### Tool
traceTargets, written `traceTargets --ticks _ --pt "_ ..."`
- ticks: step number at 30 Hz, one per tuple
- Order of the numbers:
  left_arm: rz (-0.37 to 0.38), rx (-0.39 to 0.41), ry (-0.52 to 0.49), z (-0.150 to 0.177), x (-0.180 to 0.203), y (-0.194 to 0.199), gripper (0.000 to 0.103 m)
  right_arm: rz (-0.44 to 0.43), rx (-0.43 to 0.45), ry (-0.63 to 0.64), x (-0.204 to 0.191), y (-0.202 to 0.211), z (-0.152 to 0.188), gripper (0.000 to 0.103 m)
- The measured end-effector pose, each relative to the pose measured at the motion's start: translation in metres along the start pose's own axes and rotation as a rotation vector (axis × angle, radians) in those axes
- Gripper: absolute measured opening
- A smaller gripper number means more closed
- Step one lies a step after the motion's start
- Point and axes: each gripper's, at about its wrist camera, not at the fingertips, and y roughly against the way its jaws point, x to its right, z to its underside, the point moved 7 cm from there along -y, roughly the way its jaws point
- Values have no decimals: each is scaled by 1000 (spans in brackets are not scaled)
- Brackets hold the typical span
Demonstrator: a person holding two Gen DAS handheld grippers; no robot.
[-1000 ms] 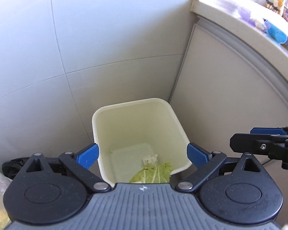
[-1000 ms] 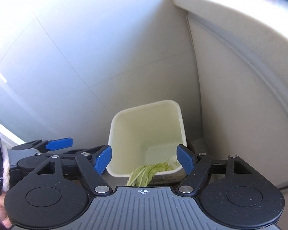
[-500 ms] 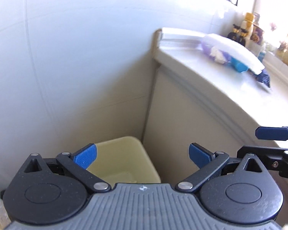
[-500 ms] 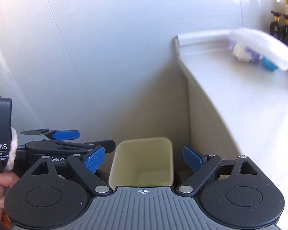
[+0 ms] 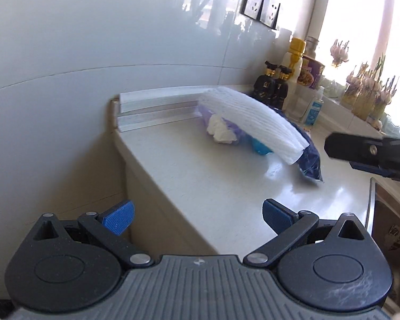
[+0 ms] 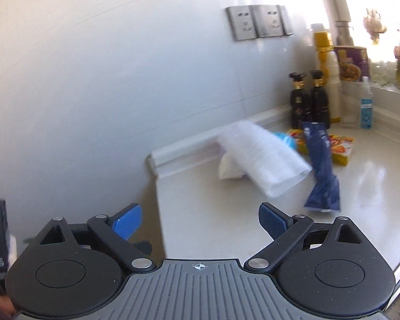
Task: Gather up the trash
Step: 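Move both tools back to the countertop trash, then grasp the white foam net with the left gripper while the right gripper grasps the blue wrapper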
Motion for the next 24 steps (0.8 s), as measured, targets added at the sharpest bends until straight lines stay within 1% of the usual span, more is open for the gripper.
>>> traceTargets --ticks 2,4,5,7,9,11,13,14,16,17,18,19,20,22,23,24 --pt "18 12 -3 -12 15 -11 103 73 55 -48 29 -2 -21 96" --pt "31 25 1 -22 28 -24 103 148 91 -98 56 -7 -31 96" --pt "37 28 5 -26 32 -30 102 171 106 -137 72 -11 -33 96" --pt "49 37 21 -32 38 -41 102 183 115 -230 97 -17 -31 96" --pt "58 55 45 -37 44 -51 102 214 96 -302 120 -28 -25 95" --pt "74 73 72 -42 48 -60 102 240 94 -310 130 -33 -17 94" --pt "105 100 103 -47 51 -66 99 237 92 -316 134 -37 -12 86" --pt "116 108 115 -49 52 -69 98 222 99 -318 135 -39 -11 84" --pt "126 110 146 -50 55 -79 91 204 110 -303 137 -42 -10 77" --pt "134 109 164 -50 55 -84 88 205 118 -310 139 -44 -9 75" --pt "141 107 178 -51 56 -88 83 202 117 -323 141 -46 -7 74" --pt "149 101 198 -50 57 -94 78 188 110 -335 142 -50 -3 71" --pt "154 98 216 -49 57 -98 75 184 100 -340 142 -54 0 68" --pt "162 94 243 -48 58 -104 65 199 89 -329 143 -61 6 60" --pt "164 94 253 -47 59 -105 62 203 83 -325 143 -64 8 59" --pt "163 95 258 -47 59 -107 57 202 74 -326 143 -66 10 57"
